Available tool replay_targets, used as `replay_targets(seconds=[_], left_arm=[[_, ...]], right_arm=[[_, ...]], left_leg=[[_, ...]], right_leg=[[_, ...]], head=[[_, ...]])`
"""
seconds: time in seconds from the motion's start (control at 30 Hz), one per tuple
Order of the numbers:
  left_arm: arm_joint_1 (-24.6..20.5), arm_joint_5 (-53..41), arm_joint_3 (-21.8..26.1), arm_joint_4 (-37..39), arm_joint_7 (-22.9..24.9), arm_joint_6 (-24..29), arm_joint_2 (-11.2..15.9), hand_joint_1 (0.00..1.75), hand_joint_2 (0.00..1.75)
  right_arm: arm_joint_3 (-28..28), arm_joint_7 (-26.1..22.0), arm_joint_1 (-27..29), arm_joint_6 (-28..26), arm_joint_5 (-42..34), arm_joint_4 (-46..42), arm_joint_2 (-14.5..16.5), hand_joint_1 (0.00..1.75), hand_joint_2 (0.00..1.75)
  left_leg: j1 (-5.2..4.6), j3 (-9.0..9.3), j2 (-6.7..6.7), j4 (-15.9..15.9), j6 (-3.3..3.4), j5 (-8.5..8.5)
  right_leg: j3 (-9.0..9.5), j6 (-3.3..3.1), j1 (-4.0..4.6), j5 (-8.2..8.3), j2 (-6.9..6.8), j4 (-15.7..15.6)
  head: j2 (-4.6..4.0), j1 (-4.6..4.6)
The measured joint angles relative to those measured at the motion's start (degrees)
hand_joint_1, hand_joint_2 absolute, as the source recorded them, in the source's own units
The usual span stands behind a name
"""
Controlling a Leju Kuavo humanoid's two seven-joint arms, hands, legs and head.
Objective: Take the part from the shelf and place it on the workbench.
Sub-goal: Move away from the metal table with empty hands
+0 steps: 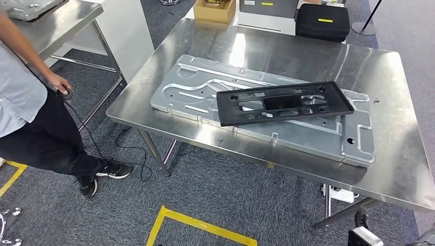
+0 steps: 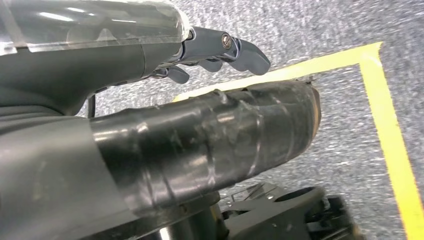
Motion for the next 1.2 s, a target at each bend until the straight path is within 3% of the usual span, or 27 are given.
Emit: replay_targets(seconds=[0.07,0.13,0.27,0.4,0.47,0.5,0.53,0.57,0.6,0.63,0.7,0.8,0.87,0.93,0.97,1.0,1.03,1.1,1.17,1.2], left_arm=[[-0.1,0.0,0.0,0.0,0.2,0.0,0.0,0.00,0.00],[-0.2,0.0,0.0,0.0,0.2,0.0,0.0,0.00,0.00],[-0.1,0.0,0.0,0.0,0.3,0.0,0.1,0.00,0.00],[-0.1,0.0,0.0,0.0,0.4,0.0,0.1,0.00,0.00],[-0.2,0.0,0.0,0.0,0.3,0.0,0.1,0.00,0.00],[-0.2,0.0,0.0,0.0,0.3,0.0,0.2,0.00,0.00],[-0.2,0.1,0.0,0.0,0.3,0.0,0.2,0.00,0.00],[-0.2,0.1,0.0,0.0,0.3,0.0,0.2,0.00,0.00],[-0.1,0.2,0.0,0.0,0.2,0.0,0.3,0.00,0.00],[-0.2,0.3,0.0,0.0,0.1,0.0,0.3,0.00,0.00],[-0.2,0.4,0.0,0.0,0.0,0.0,0.3,0.00,0.00],[-0.1,0.6,0.0,0.0,0.0,0.0,0.3,0.00,0.00],[-0.2,0.6,0.0,0.0,0.0,0.0,0.3,0.00,0.00],[-0.1,0.6,0.0,0.0,-0.3,0.0,0.3,0.00,0.00],[-0.1,0.7,0.0,0.0,-0.4,0.0,0.3,0.00,0.00],[0.0,0.8,0.0,0.0,-0.6,0.0,0.3,0.00,0.00],[0.0,0.9,0.0,0.0,-0.7,0.0,0.3,0.00,0.00],[0.0,1.2,0.0,0.0,-0.9,0.0,0.3,0.00,0.00],[0.0,1.2,0.0,0.0,-0.9,0.0,0.3,0.00,0.00],[-0.1,1.2,0.0,0.0,-0.9,0.1,0.3,0.00,0.00]], right_arm=[[-2.4,-0.1,-1.2,0.0,-0.2,4.2,0.0,0.00,1.75],[-4.8,-0.7,-2.2,0.1,-0.8,8.0,0.0,0.00,1.75],[-8.1,-1.9,-2.9,0.3,-1.4,12.2,-0.1,0.00,1.75],[-8.5,-2.1,-2.9,0.3,-1.5,12.7,-0.1,0.00,1.75],[-8.9,-2.2,-3.1,0.5,-1.5,13.2,-0.1,0.00,1.75],[-9.1,-2.3,-3.1,1.0,-1.8,13.8,-0.1,0.00,1.75],[-9.4,-2.3,-3.2,1.5,-2.1,14.4,-0.1,0.00,1.75],[-9.5,-2.3,-3.2,2.0,-2.6,14.8,-0.1,0.00,1.75],[-9.6,-2.4,-3.3,2.5,-3.0,15.1,-0.1,0.00,1.31],[-9.6,-2.4,-3.3,2.8,-3.4,15.1,-0.1,0.00,0.87],[-9.3,-2.4,-3.1,3.6,-4.4,14.6,-0.1,0.00,0.00],[-8.1,-2.6,-2.7,4.3,-5.6,13.2,-0.1,0.00,0.00],[-7.3,-2.6,-2.6,4.7,-6.1,12.4,0.0,0.00,0.00],[-6.4,-2.7,-2.1,5.9,-7.0,11.6,0.0,0.00,0.00],[-5.9,-2.7,-1.8,6.6,-7.5,11.0,0.0,0.00,0.00],[-5.5,-2.7,-1.5,7.1,-7.9,10.4,0.0,0.00,0.00],[-5.1,-2.7,-1.2,7.4,-8.1,9.8,0.0,0.00,0.00],[-4.4,-2.8,-0.7,7.4,-8.6,8.6,0.0,0.00,0.00],[-3.9,-2.8,-0.3,7.4,-9.0,7.7,0.0,0.00,0.00],[-3.8,-2.8,-0.1,7.4,-9.1,7.3,0.0,0.00,0.00]], left_leg=[[-0.07,5.45,-0.02,-8.3,0.45,2.55],[-0.30,8.31,-0.10,-13.5,1.24,3.72],[-0.45,7.86,-0.04,-14.2,2.82,5.08],[-0.23,7.69,0.12,-14.6,3.19,5.68],[-0.26,7.11,0.20,-14.6,3.66,6.12],[-0.31,6.11,0.25,-14.4,3.88,6.75],[-0.34,4.95,0.28,-14.1,4.04,7.44],[-0.37,3.92,0.27,-13.8,3.94,8.00],[-0.41,2.93,0.25,-13.3,3.74,8.49],[-0.46,2.55,0.21,-13.0,3.49,8.68],[-0.54,2.20,0.20,-12.8,2.81,9.12],[-0.55,1.73,0.16,-12.5,1.57,9.28],[-0.41,0.30,0.04,-9.2,0.90,6.03],[-0.17,-2.02,-0.01,-2.2,0.34,1.13],[-0.10,-2.85,-0.01,1.1,0.13,-0.23],[-0.06,-2.91,-0.01,2.8,0.00,-0.41],[-0.02,-1.88,0.00,2.3,-0.03,0.47],[0.03,3.31,-0.02,-5.0,0.25,3.36],[-0.17,8.04,-0.07,-12.5,0.83,4.52],[-0.29,8.86,-0.09,-14.2,1.13,4.42]], right_leg=[[-0.96,0.41,0.05,0.51,0.01,0.6],[-1.44,1.04,0.17,0.99,-0.03,0.9],[-1.63,2.40,-0.08,1.72,-0.02,1.0],[-1.83,2.63,-0.24,1.43,0.10,1.3],[-2.77,2.81,-0.26,-1.51,0.21,3.9],[-3.46,3.02,-0.28,-4.02,0.27,7.6],[-2.96,3.17,-0.30,-5.79,0.31,9.8],[-1.19,3.18,-0.31,-6.18,0.32,9.7],[1.49,3.04,-0.27,-6.06,0.32,7.5],[4.26,2.74,-0.11,-5.15,0.34,3.4],[6.24,2.15,0.25,-5.05,0.38,-0.4],[5.49,0.98,0.08,-3.99,0.36,-1.1],[4.64,0.09,-0.24,-3.01,0.25,-1.5],[3.59,-0.28,-0.10,-2.33,0.13,-1.5],[3.07,-0.29,-0.06,-2.04,0.08,-1.4],[2.59,-0.25,-0.03,-1.77,0.05,-1.3],[2.16,-0.16,-0.02,-1.54,0.03,-1.1],[1.61,0.07,-0.02,-1.26,0.03,-0.6],[1.32,0.49,0.12,-1.00,0.03,-0.2],[1.25,0.77,0.18,-0.83,0.03,0.0]], head=[[0.00,-0.01],[0.00,0.05],[0.00,0.09],[0.00,0.07],[0.00,0.17],[0.00,0.22],[0.00,0.27],[0.00,0.27],[0.00,0.26],[0.00,0.24],[0.00,0.23],[0.00,0.22],[0.00,0.11],[0.00,0.01],[0.00,0.00],[0.00,0.00],[0.00,0.00],[0.00,-0.01],[0.00,0.01],[0.00,0.02]])
